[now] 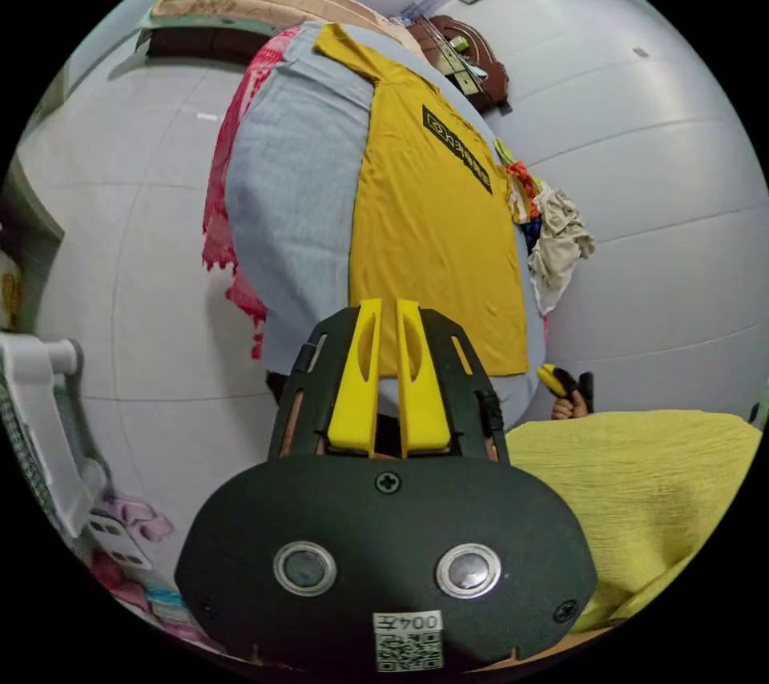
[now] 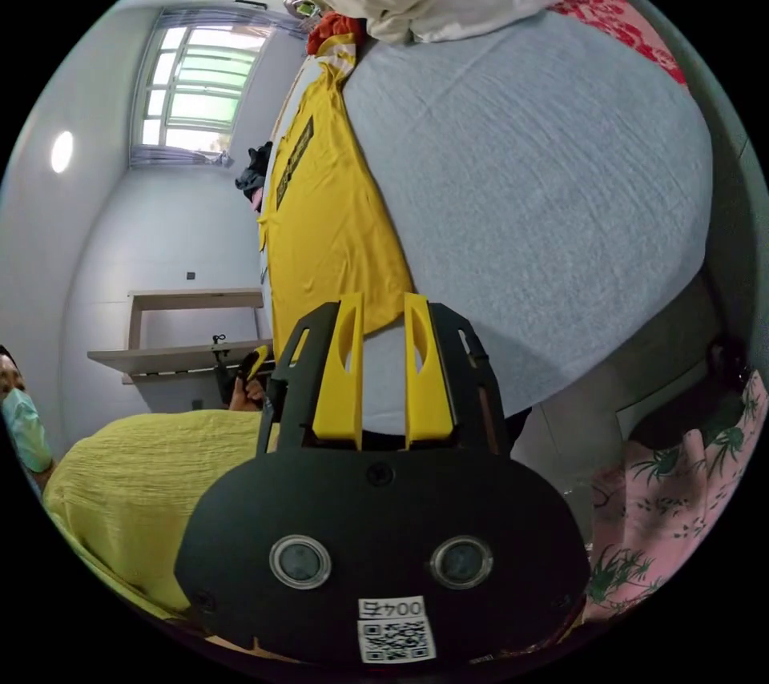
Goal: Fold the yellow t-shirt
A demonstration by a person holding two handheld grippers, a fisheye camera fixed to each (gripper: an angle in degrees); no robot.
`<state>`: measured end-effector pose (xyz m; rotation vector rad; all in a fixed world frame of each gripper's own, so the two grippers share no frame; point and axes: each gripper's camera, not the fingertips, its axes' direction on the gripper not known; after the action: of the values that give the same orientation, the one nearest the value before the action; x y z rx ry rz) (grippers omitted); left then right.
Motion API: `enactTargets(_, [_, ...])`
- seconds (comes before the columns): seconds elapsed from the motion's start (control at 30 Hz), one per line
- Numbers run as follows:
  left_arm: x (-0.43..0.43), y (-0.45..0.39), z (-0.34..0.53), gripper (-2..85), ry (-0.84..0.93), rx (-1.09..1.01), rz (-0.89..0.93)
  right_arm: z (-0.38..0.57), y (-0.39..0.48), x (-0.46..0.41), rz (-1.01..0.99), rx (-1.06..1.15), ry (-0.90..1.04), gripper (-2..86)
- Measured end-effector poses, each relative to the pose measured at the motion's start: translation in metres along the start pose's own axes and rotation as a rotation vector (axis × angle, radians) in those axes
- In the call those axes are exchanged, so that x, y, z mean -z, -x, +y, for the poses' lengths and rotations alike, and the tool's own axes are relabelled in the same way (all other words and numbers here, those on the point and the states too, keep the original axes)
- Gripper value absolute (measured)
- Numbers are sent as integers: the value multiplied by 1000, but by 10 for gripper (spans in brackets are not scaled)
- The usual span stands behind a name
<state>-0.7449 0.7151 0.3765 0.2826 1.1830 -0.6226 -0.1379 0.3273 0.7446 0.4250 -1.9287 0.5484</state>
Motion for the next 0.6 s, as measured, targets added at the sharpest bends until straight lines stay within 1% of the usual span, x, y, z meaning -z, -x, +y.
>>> enactTargets(0.1, [9,22,24,32,-40,59,71,6,10,-13,39,4,19,94])
enactTargets(0.3, [24,49,52,58,-72,78,37,25,48,-35,164,59,33,91])
enactTargets(0.47, [22,74,73,68,-93,133,83,40,69,-50,183,46,40,91])
enactTargets(0.53, [20,75,78,69,-92,118,78,54,88,-57,254,86,29,93])
enactTargets(0.57, [19,73,81,70,-81,90,46,59,95,-59,288,108,26,92])
enactTargets(0.6, [18,72,82,70,-72,71,26,68,109,-65,373,161,28,90])
